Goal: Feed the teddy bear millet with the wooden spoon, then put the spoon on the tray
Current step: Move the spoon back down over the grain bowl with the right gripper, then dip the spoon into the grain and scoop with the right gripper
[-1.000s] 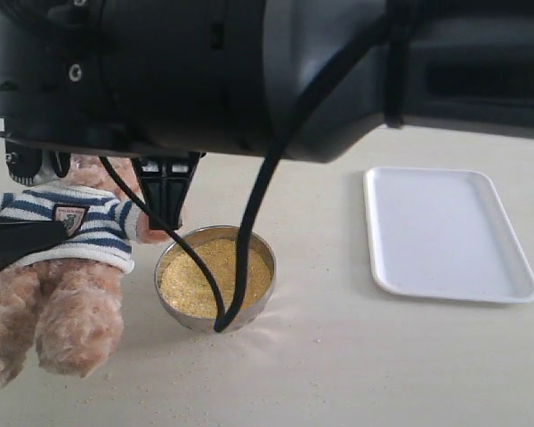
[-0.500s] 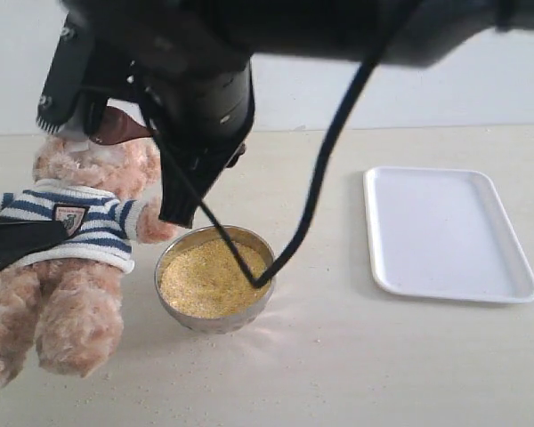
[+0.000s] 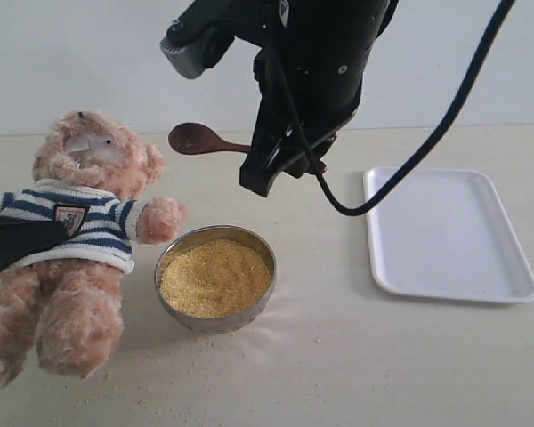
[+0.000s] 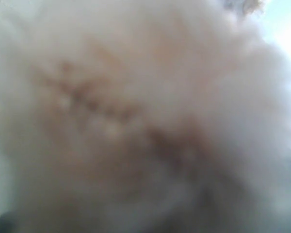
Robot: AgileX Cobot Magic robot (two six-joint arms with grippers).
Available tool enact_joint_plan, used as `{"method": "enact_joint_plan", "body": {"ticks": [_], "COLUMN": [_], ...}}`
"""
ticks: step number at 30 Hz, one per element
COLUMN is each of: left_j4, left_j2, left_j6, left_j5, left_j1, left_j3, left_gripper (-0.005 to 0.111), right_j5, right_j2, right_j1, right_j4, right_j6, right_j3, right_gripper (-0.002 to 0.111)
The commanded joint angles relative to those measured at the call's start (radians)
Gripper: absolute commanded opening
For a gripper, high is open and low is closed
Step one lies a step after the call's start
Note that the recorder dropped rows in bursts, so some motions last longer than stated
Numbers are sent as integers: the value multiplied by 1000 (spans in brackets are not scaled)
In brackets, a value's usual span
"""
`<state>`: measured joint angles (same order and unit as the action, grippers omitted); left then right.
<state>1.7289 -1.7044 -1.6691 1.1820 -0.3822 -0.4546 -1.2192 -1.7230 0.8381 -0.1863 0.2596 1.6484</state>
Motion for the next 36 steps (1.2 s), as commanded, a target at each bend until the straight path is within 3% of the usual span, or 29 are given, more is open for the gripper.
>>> {"method": "enact_joint_plan", "body": {"ticks": [1,8,24,29,36], "left_j4": [16,16,16,16,16], "left_j2": [3,3,3,3,3], "left_j6": [-10,-16,-16,-25,-25], "left_j5": [39,39,39,39,39], "left_j1": [8,8,8,8,8], "left_j3": [3,3,3,3,3], "left_gripper": [5,5,5,5,5], "right_j5": [-2,-2,36,49,-2], "right_j2": [10,-33,-144,-144,-151], "right_j1": [-9,-1,10,126,224], "right_j4": [14,-58,-131,-408,-476], "right_j6": [52,30,-64,-112,-94], "right_j3": [-65,-181,-184,-184,-184], "right_gripper": [0,0,0,0,0]}}
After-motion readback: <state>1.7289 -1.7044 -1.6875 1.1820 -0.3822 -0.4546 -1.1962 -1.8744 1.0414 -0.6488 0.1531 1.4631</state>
